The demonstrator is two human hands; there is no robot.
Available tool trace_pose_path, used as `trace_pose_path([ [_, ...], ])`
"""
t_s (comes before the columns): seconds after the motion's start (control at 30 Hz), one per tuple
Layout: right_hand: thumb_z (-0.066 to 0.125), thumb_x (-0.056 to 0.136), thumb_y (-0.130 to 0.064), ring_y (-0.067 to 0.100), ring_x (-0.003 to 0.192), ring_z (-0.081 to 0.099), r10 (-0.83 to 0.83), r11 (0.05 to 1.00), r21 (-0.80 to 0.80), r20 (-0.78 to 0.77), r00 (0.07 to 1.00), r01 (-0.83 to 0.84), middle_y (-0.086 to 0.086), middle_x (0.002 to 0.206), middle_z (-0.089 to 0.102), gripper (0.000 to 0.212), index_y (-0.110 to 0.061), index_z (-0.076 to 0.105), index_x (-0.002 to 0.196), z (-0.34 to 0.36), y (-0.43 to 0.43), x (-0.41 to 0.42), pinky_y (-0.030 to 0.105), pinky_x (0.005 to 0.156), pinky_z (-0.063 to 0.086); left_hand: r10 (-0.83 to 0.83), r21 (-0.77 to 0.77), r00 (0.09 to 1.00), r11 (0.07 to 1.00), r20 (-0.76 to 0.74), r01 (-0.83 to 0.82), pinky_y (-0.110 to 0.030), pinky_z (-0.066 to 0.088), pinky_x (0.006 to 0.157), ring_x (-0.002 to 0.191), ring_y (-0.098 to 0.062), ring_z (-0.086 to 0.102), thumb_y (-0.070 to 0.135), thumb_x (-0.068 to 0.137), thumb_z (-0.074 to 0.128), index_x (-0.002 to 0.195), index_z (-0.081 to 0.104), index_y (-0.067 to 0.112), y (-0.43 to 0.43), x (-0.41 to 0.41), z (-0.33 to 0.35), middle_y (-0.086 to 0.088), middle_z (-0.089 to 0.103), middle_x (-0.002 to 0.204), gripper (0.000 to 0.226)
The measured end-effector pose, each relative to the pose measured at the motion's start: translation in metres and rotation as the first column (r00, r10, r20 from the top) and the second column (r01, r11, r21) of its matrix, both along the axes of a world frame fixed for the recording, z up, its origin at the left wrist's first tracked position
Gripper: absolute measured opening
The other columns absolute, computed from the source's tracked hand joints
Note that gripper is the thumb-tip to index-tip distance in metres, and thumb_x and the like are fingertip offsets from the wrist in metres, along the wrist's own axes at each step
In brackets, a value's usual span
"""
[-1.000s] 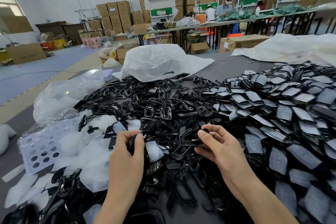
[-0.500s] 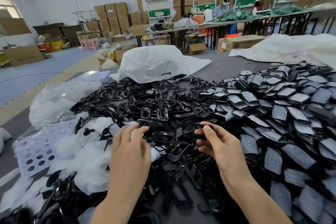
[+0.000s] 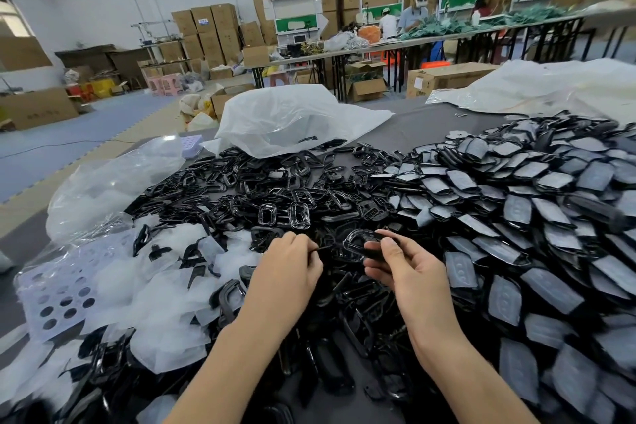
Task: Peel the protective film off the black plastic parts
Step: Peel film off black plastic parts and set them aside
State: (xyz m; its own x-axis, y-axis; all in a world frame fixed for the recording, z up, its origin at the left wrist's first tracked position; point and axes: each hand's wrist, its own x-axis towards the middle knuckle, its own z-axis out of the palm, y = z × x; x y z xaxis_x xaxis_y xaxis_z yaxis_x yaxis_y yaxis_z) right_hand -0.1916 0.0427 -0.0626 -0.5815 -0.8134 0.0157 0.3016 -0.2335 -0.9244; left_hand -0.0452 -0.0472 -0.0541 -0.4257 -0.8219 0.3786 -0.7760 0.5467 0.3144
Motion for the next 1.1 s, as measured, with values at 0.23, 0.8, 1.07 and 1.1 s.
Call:
trace_pose_path([
  [0.23, 0.056, 0.101, -0.006, 0.021, 0.083, 0.077, 0.114, 0.993, 0.02, 0.023, 0.993, -0.114, 0.006, 0.092, 0.079, 0.019, -0.014, 0.073, 0.103, 0.0, -0.001, 0.014, 0.017, 0.068, 0.057, 0.017, 0.25, 0.825, 0.956, -0.565, 0.151, -0.01, 0.04, 0.055, 0.055, 0.002, 0.05, 0.016, 0.096, 0.05, 0.121, 0.051, 0.046, 0.051, 0.019, 0.0, 0.017, 0.056, 0.073, 0.039],
  [0.8, 0.059, 0.1, -0.013, 0.022, 0.091, 0.076, 0.368, 0.929, 0.004, -0.136, 0.92, -0.371, 0.007, 0.099, 0.078, 0.022, -0.022, 0.078, 0.106, 0.004, 0.009, 0.031, 0.019, 0.077, 0.058, 0.157, 0.331, 0.563, 0.917, -0.811, 0.221, -0.026, 0.051, 0.078, 0.083, -0.014, 0.063, 0.021, 0.089, 0.072, 0.087, 0.065, 0.033, 0.055, 0.023, -0.004, 0.005, 0.066, 0.084, 0.014],
  [1.07, 0.067, 0.094, -0.032, 0.014, 0.083, 0.075, 0.401, 0.912, 0.066, -0.36, 0.843, -0.406, 0.0, 0.088, 0.078, 0.015, -0.038, 0.076, 0.103, 0.006, 0.013, 0.024, 0.017, 0.075, 0.055, -0.023, 0.216, 0.771, 0.954, -0.636, 0.206, -0.009, 0.046, 0.071, 0.08, -0.003, 0.066, 0.021, 0.093, 0.067, 0.099, 0.061, 0.053, 0.053, 0.035, 0.001, 0.017, 0.068, 0.085, 0.033],
  [1.1, 0.07, 0.094, -0.029, 0.011, 0.08, 0.075, 0.366, 0.927, 0.09, -0.422, 0.829, -0.364, -0.004, 0.086, 0.077, 0.015, -0.041, 0.075, 0.101, 0.004, 0.013, 0.024, 0.016, 0.074, 0.054, -0.033, 0.158, 0.81, 0.975, -0.586, 0.155, -0.007, 0.043, 0.072, 0.084, 0.001, 0.065, 0.023, 0.091, 0.068, 0.096, 0.062, 0.053, 0.056, 0.034, 0.002, 0.023, 0.067, 0.088, 0.031],
])
